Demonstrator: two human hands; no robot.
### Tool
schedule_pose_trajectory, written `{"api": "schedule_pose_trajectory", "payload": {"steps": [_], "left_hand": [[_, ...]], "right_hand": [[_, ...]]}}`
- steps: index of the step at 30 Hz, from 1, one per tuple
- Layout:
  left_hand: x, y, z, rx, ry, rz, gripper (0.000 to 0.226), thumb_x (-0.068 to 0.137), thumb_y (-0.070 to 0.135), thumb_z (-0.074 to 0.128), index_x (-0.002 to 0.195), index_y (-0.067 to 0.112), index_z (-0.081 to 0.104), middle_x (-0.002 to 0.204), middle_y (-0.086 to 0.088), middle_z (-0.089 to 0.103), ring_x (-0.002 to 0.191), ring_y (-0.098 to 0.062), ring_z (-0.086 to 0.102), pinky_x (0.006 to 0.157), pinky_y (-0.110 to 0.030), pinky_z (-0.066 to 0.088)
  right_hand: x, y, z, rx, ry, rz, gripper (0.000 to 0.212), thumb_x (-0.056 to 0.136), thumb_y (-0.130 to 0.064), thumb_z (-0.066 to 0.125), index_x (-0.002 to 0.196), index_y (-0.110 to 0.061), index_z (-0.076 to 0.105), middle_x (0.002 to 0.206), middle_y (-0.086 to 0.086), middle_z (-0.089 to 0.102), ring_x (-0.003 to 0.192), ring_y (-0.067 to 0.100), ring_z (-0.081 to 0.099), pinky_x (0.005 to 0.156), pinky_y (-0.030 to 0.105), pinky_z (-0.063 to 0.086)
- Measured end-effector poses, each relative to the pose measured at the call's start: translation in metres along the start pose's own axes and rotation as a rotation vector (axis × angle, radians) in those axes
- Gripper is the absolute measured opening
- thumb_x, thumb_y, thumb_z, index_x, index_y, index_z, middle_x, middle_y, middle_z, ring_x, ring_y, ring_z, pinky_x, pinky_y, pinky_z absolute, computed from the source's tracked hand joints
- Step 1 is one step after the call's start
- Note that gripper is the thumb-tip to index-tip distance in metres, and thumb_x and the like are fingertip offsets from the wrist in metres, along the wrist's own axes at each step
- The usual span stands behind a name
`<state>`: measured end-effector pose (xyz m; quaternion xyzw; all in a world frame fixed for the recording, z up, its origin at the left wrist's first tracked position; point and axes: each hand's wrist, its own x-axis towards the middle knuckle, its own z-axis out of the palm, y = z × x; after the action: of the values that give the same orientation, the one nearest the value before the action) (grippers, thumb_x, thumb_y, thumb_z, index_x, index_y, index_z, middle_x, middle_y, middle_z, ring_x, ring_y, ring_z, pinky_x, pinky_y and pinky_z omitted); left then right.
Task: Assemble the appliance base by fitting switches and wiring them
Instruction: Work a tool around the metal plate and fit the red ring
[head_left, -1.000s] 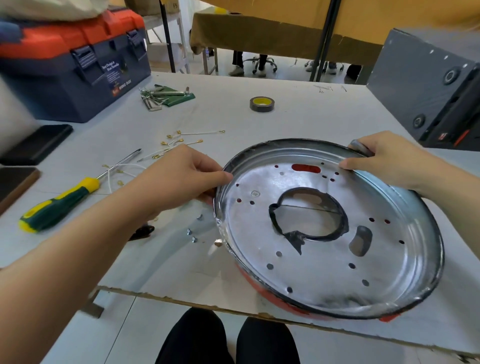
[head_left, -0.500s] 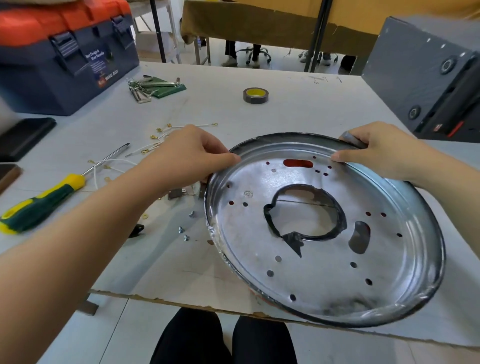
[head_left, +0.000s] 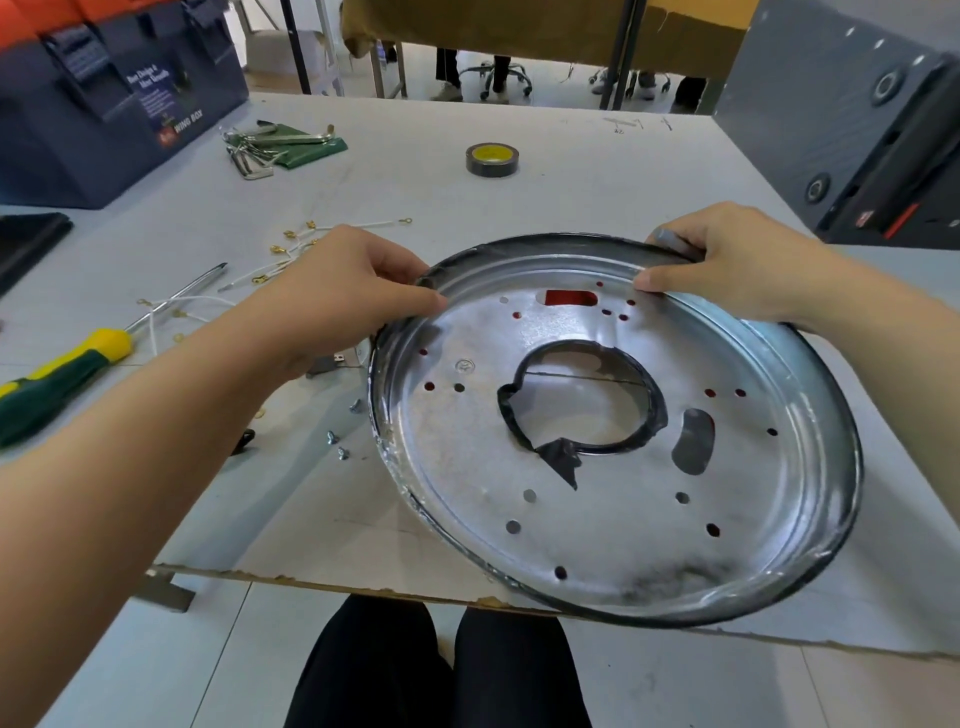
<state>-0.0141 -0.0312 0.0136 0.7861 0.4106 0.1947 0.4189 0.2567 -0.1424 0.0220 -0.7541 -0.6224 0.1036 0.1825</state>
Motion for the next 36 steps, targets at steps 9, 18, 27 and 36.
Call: {"api": "schedule_pose_trajectory", "payload": {"steps": [9, 18, 27, 36], "left_hand": [[-0.003, 0.005, 0.005, -0.069, 0.017, -0.038, 0.009, 0.080, 0.011, 0.070, 0.085, 0.018, 0.074, 0.078, -0.014, 0.073, 0.065, -0.022, 0.068, 0.077, -0.040, 0.057], [0.000, 0.005, 0.009, -0.081, 0.010, -0.068, 0.009, 0.080, 0.015, 0.071, 0.088, 0.019, 0.074, 0.077, -0.010, 0.073, 0.062, -0.016, 0.068, 0.068, -0.032, 0.057], [-0.006, 0.008, 0.012, -0.177, 0.026, -0.074, 0.007, 0.081, 0.010, 0.070, 0.086, 0.013, 0.073, 0.063, -0.004, 0.072, 0.052, -0.010, 0.067, 0.047, -0.015, 0.050], [-0.005, 0.004, 0.012, -0.210, 0.025, -0.098, 0.004, 0.080, 0.012, 0.071, 0.083, 0.014, 0.074, 0.072, -0.012, 0.074, 0.062, -0.020, 0.070, 0.063, -0.030, 0.060]], "right_hand": [[-0.005, -0.002, -0.001, -0.055, 0.044, -0.037, 0.049, 0.088, -0.023, 0.065, 0.058, -0.011, 0.028, 0.055, 0.003, 0.024, 0.052, 0.020, 0.020, 0.046, 0.027, 0.016], [-0.007, -0.003, -0.002, -0.269, 0.079, -0.027, 0.029, 0.087, -0.039, 0.063, 0.098, -0.012, 0.063, 0.086, 0.008, 0.062, 0.080, 0.028, 0.053, 0.070, 0.036, 0.044], [-0.039, -0.054, -0.004, -0.343, 0.102, -0.175, 0.045, 0.081, -0.059, 0.053, 0.115, -0.029, 0.059, 0.108, -0.003, 0.060, 0.097, 0.018, 0.048, 0.077, 0.036, 0.042], [-0.081, -0.086, 0.015, -0.340, -0.241, -0.331, 0.078, 0.065, -0.081, 0.032, 0.127, -0.037, 0.051, 0.128, -0.017, 0.041, 0.114, 0.003, 0.027, 0.093, 0.026, 0.036]]}}
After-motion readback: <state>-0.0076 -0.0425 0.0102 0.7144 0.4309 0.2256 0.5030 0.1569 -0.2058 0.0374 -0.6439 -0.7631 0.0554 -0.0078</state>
